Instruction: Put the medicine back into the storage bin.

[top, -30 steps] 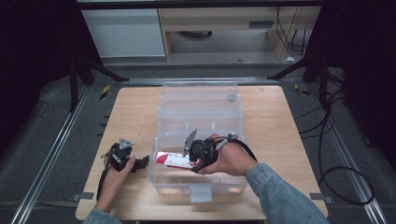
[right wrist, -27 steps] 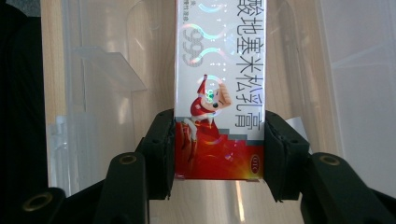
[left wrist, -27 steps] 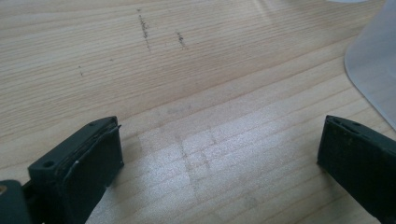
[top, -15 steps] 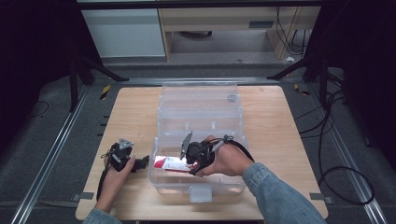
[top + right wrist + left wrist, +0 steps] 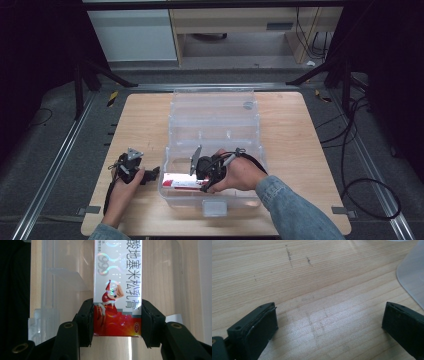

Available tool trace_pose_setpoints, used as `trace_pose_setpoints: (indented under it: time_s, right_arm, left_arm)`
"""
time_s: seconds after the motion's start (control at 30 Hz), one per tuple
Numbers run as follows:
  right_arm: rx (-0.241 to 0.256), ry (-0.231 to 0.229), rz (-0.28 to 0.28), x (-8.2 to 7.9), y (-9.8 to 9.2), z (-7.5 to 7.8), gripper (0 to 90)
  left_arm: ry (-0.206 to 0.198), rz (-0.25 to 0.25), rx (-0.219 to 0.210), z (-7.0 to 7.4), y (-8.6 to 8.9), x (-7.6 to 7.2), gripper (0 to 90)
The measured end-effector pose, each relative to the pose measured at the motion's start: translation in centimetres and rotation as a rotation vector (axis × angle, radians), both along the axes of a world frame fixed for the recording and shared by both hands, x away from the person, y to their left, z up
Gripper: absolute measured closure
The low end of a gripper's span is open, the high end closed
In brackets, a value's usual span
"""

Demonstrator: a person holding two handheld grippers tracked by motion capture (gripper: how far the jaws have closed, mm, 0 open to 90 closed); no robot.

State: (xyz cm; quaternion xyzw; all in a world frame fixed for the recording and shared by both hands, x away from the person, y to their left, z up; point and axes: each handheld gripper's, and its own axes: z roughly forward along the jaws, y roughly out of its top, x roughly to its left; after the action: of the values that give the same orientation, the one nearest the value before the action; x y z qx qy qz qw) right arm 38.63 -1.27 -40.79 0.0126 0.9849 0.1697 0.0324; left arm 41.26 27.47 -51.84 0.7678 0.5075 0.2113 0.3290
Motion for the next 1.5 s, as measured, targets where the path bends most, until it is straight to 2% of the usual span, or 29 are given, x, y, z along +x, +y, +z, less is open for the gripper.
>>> trace_pose_setpoints:
  time_s: [0.47,0.7,0.97,1.5]
  right_arm:
    - [-0.034,0.019,0.014,0.5,0.5,-1.4,51.4]
    - [-0.018,0.052,0.010,0.8,0.3,-1.8,51.5]
    - [-0.029,0.065,0.015,1.2,0.5,-2.3,51.5]
    - [-0.060,0.061,0.001,1.5,0.8,-3.3,51.4]
  left_arm:
    - [0.000,0.002,-0.001,0.0,0.0,0.0,0.0]
    - [0.000,0.001,-0.001,0.0,0.0,0.0,0.0]
    - [0.002,-0.001,0.002,0.0,0.0,0.0,0.0]
    - [0.002,-0.001,0.001,0.0,0.0,0.0,0.0]
